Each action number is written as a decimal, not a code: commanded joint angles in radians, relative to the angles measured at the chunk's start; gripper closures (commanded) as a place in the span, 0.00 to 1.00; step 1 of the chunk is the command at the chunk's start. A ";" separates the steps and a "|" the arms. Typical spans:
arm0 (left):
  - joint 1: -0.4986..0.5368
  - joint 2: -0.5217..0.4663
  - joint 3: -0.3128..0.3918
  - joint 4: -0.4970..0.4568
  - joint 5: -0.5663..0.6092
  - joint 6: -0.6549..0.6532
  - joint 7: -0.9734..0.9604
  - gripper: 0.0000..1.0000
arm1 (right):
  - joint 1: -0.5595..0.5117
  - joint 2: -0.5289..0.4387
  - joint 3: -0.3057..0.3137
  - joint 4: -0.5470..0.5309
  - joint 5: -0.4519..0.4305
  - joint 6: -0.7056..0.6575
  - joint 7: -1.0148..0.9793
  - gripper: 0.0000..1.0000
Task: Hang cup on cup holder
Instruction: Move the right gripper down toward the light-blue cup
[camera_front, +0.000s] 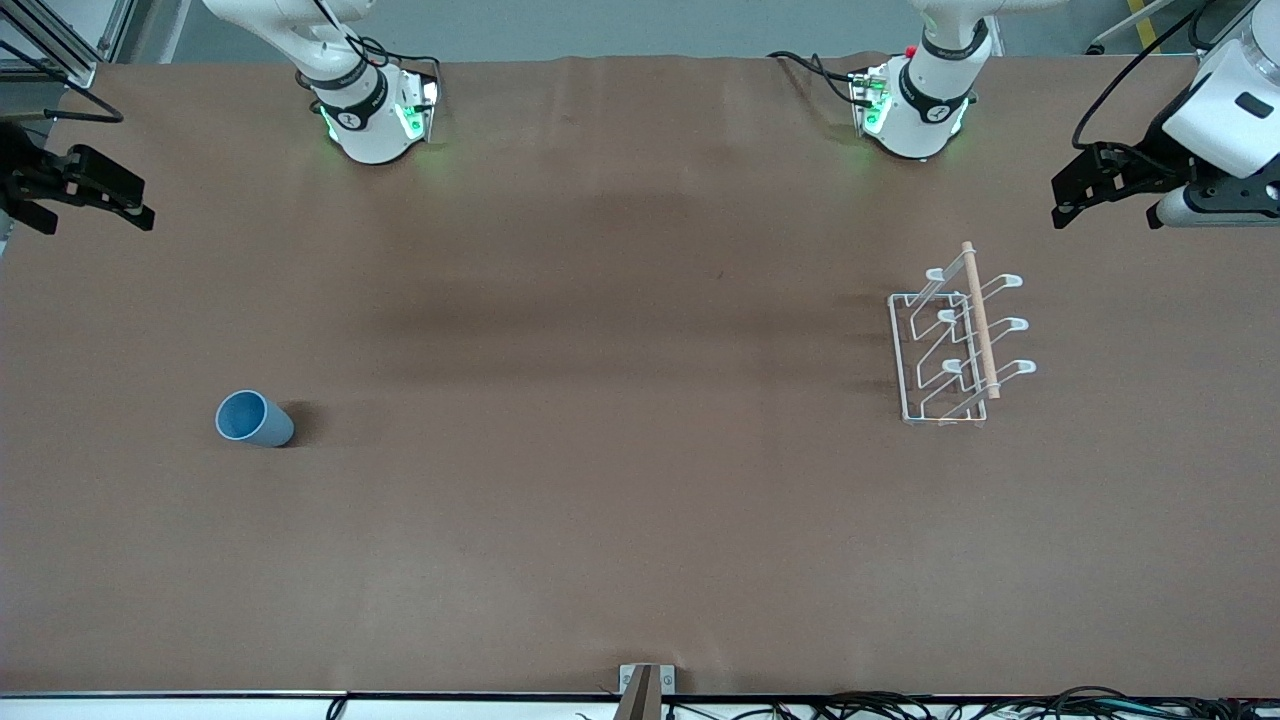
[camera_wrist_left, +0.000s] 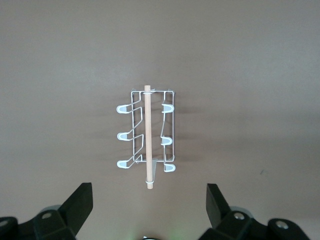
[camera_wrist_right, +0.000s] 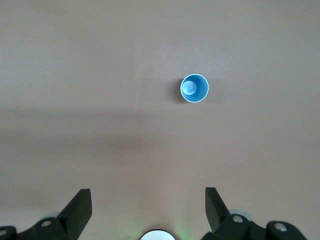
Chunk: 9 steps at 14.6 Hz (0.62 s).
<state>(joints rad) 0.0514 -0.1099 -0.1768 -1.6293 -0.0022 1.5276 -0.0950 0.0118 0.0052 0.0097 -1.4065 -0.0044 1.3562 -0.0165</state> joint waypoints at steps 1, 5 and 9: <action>0.004 0.009 -0.001 0.023 -0.013 -0.011 0.018 0.00 | -0.006 -0.013 0.006 -0.012 0.004 0.017 -0.013 0.00; 0.005 0.009 -0.001 0.026 -0.006 -0.011 0.018 0.00 | -0.007 -0.013 0.007 -0.011 0.004 0.018 -0.005 0.00; 0.007 0.009 0.000 0.040 0.001 -0.012 0.017 0.00 | -0.010 -0.013 0.006 -0.005 -0.006 0.018 -0.005 0.00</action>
<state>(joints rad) 0.0534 -0.1099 -0.1752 -1.6167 -0.0022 1.5276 -0.0950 0.0114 0.0052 0.0095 -1.4054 -0.0048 1.3679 -0.0168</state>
